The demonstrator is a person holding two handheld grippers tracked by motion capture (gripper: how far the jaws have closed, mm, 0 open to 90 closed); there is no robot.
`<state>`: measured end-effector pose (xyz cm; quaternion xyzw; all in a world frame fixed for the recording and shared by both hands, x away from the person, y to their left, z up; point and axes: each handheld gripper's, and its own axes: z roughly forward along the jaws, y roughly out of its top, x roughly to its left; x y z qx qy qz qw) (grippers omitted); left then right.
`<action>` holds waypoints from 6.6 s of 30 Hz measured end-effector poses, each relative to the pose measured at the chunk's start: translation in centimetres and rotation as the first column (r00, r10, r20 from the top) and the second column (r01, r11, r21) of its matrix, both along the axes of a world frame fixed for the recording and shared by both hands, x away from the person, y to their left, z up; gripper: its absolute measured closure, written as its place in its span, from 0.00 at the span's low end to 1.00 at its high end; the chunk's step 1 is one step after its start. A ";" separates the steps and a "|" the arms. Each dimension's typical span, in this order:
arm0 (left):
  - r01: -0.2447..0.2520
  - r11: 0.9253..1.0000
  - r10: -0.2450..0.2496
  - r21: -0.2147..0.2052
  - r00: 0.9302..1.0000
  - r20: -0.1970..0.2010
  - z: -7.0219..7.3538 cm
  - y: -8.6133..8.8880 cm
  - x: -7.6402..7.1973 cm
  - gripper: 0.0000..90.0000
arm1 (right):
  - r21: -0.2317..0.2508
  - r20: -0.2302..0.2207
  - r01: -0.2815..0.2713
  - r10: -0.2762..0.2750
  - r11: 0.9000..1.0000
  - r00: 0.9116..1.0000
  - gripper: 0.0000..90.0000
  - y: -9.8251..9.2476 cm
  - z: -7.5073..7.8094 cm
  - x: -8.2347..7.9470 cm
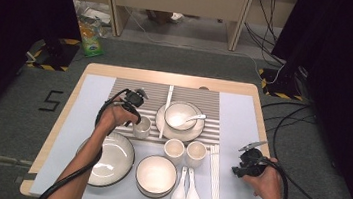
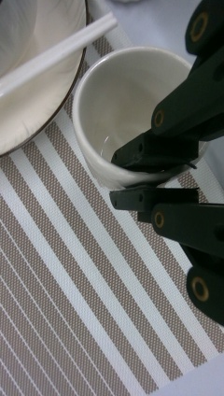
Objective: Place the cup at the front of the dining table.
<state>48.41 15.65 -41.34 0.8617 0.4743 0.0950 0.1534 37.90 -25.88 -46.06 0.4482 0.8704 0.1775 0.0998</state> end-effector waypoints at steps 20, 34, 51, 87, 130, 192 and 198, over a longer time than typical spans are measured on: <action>-0.037 0.997 0.038 -0.061 0.999 0.010 -0.2 0.9 0.0 0.84 | -0.015 -0.014 0.001 -0.001 1.000 1.000 0.66 0.3 0.1 0.2; -0.029 0.994 0.033 -0.104 0.999 0.042 1.5 1.7 -1.0 0.75 | 0.003 0.000 -0.002 0.002 1.000 1.000 0.66 0.0 0.0 0.0; 0.007 0.985 0.004 -0.170 0.998 0.069 3.3 2.6 -2.9 0.62 | -0.002 -0.008 -0.002 0.002 1.000 1.000 0.66 0.0 0.0 0.1; 0.061 0.961 -0.019 -0.269 0.988 0.155 4.7 2.6 -7.3 0.23 | 0.011 0.016 -0.001 0.000 1.000 1.000 0.66 -0.2 -0.1 -0.1; 0.118 0.948 -0.063 -0.296 0.980 0.190 1.2 3.8 -11.8 0.20 | 0.018 0.008 -0.003 0.003 1.000 1.000 0.66 -0.3 -0.1 -0.1; 0.090 0.930 0.006 -0.356 0.966 0.259 -3.2 8.5 -18.9 0.18 | 0.108 0.131 -0.008 -0.006 0.994 0.991 0.66 -1.4 -1.1 -1.7; 0.084 0.924 0.020 -0.374 0.964 0.266 -3.4 8.9 -19.4 0.18 | 0.136 0.167 -0.008 -0.014 0.991 0.986 0.66 -1.7 -1.4 -2.1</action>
